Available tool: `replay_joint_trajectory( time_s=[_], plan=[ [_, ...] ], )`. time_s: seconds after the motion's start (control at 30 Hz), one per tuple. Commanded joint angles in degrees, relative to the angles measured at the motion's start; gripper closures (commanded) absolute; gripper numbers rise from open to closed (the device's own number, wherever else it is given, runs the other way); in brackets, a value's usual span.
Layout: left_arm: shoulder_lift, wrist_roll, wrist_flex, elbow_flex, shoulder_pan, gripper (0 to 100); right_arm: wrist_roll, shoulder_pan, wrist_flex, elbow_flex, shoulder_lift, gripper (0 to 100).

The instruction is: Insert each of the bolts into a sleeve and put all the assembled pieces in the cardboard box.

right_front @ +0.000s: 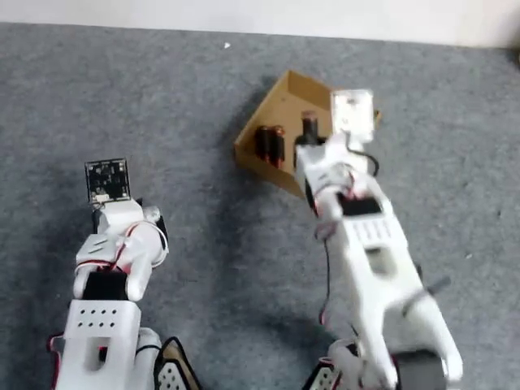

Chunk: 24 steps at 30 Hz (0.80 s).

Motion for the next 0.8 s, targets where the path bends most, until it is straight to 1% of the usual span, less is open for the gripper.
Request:
replay_joint_trajectory(
  time_s=[0.0,0.07,0.17,0.23,0.33,0.43,0.53,0.6,0.77],
  plan=[
    [-0.7,-1.0,-2.1,-0.2,-0.9,99,-0.4,0.8,-1.5,-8.8,5.5,99.0],
    [-0.7,-1.0,-2.1,-0.3,-1.2,99,-0.4,0.8,1.5,-10.9,6.7,95.7],
    [-0.7,-1.1,-2.1,-0.3,-1.2,99,-0.4,0.8,6.1,-12.4,5.9,86.6],
    [-0.7,-1.1,-2.1,-0.3,-1.2,99,-0.4,0.8,9.0,-12.4,3.9,85.1],
    [-0.7,-1.1,-2.1,-0.4,-1.2,99,-0.4,0.7,12.9,-12.1,-1.1,87.6],
    [-0.7,-1.1,-2.2,-0.4,-1.2,99,-0.4,0.6,14.5,-11.2,-6.5,93.9],
    [-0.7,-1.1,-2.1,-0.4,-1.2,99,-0.4,0.7,16.4,-5.8,-12.6,99.5],
    [-0.7,-1.1,-2.1,-0.4,-1.2,99,-0.4,0.6,17.9,-0.7,-17.5,99.4],
    [-0.9,-1.1,-2.1,-0.5,-1.0,99,-0.4,0.3,17.8,13.9,-31.3,99.4]
  ],
)
